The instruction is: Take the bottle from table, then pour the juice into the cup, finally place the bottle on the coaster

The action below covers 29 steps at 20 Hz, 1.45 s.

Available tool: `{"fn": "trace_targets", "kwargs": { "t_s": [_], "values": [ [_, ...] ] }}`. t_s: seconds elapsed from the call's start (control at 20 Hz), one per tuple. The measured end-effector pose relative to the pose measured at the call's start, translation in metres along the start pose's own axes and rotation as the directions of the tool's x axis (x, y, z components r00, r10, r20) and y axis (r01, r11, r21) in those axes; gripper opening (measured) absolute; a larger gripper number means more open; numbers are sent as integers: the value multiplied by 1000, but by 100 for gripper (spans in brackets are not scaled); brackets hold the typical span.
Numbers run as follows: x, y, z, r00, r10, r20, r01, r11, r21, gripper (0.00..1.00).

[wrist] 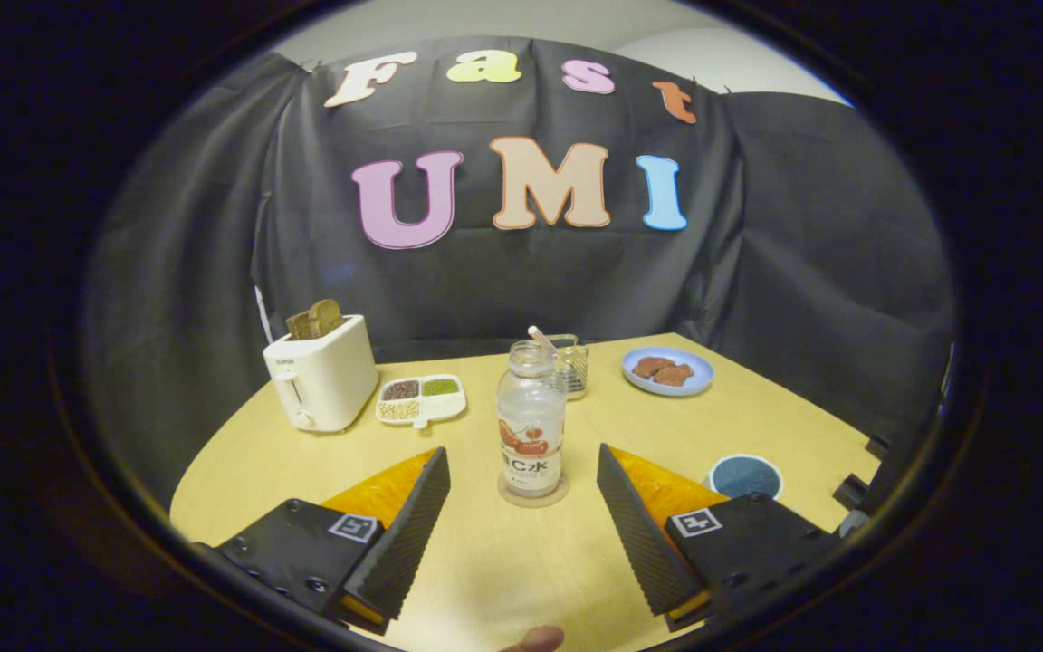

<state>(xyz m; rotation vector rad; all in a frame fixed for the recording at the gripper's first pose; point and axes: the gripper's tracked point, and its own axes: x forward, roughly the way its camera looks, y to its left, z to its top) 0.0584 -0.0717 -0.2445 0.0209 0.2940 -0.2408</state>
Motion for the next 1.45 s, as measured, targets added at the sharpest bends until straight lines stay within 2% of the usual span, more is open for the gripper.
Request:
{"fn": "trace_targets", "kwargs": {
  "t_s": [0.3, 0.45, 0.7, 0.95, 1.45],
  "values": [
    [-23, 7, 9, 996, 89, 19, -86, 990, -113, 100],
    [-38, 17, 20, 986, 158, 43, -154, 984, -84, 100],
    [-70, 21, 44, 971, 214, 107, -210, 977, -50, 100],
    [-91, 16, 66, 963, 221, 153, -217, 975, -46, 100],
    [-101, 10, 94, 955, 227, 190, -216, 974, -73, 100]
  ]
}}
